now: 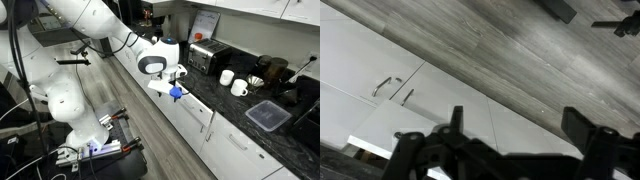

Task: Open the second drawer from the right

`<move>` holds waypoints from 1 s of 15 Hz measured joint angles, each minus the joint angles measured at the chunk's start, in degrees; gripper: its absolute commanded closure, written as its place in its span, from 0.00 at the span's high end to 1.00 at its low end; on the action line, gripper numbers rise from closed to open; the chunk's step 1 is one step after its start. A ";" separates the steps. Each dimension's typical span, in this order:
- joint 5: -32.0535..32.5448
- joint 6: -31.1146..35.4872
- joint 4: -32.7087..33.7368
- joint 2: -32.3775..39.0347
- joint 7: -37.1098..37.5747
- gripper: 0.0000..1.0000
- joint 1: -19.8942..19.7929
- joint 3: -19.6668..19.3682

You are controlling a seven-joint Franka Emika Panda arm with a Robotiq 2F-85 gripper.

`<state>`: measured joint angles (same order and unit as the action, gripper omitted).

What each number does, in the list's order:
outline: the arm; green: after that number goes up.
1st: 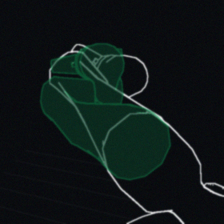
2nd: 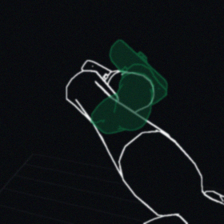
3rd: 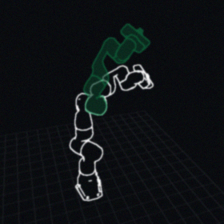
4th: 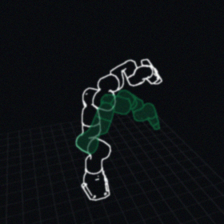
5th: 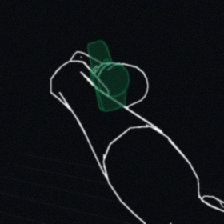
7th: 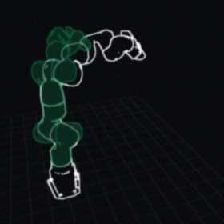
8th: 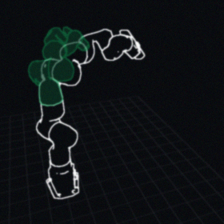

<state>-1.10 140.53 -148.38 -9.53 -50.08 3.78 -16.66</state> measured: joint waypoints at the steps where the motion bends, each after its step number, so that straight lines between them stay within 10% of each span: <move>1: 0.00 0.00 0.00 0.00 0.00 1.00 0.00 0.00; 15: -1.10 6.25 4.93 6.59 -8.86 1.00 -0.33 6.55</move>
<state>-2.20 146.78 -143.45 -2.94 -58.94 3.45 -10.11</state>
